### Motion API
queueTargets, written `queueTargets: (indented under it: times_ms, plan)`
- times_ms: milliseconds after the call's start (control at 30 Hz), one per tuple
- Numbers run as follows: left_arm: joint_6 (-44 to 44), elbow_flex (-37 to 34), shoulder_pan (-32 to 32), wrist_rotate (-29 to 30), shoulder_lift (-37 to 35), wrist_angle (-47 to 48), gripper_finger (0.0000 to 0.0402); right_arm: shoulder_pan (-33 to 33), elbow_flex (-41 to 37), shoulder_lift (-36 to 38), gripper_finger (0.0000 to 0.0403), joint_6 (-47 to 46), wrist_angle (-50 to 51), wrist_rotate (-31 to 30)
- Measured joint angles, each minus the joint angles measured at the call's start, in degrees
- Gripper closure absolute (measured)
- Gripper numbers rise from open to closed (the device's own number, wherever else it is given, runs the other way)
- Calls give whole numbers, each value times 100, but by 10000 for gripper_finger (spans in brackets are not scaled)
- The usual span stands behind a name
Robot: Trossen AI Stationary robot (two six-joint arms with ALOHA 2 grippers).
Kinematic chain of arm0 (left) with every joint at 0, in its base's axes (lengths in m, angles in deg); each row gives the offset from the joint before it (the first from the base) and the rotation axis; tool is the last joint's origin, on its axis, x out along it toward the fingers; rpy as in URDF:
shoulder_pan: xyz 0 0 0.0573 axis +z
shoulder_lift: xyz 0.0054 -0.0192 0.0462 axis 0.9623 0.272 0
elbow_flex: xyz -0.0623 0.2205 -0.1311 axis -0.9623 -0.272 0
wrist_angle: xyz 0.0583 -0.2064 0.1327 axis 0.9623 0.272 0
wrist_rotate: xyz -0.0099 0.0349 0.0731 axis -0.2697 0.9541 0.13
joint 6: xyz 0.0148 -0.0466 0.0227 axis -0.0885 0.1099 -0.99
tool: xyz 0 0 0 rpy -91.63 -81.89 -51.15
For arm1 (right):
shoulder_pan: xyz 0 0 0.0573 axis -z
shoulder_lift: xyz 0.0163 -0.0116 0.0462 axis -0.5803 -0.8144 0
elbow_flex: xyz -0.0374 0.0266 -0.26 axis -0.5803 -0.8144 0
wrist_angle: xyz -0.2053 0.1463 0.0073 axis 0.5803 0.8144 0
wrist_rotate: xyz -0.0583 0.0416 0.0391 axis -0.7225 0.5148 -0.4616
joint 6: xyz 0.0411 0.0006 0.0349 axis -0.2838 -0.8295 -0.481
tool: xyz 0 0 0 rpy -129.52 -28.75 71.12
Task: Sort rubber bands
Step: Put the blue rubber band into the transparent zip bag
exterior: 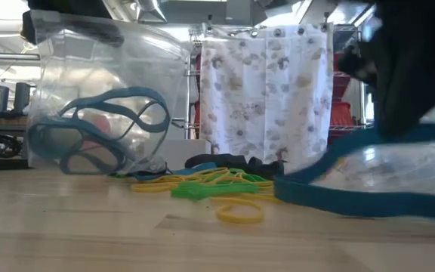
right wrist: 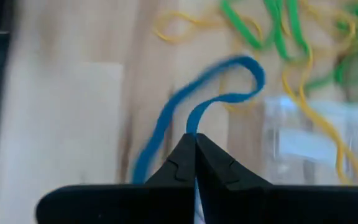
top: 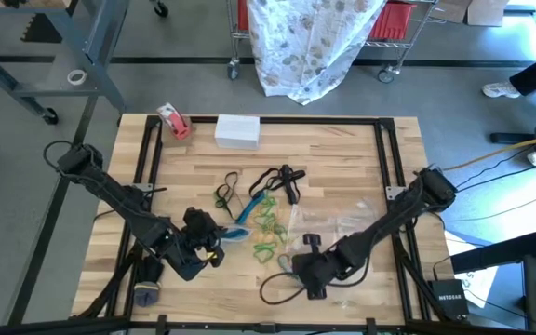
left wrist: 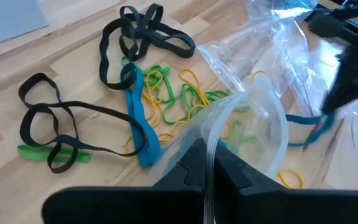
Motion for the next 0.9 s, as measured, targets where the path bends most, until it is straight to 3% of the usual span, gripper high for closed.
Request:
queueTargets:
  times_ms: [167,367,600,733,900]
  plan:
    - [-37,0,-2,15,0,-4,402,0,-315,0,361,-462,-27,302]
    - [-59,0,-2,16,0,-9,402,-140,-232,0,255,-558,-235,629]
    - [-59,0,-4,17,0,-12,402,-476,-214,-186,151,-126,-603,-382]
    - [-59,0,-4,19,0,-6,401,-372,-215,-482,128,-147,-661,-481]
    - [-95,0,-4,18,0,-24,402,-135,-216,-741,136,-95,-848,-251]
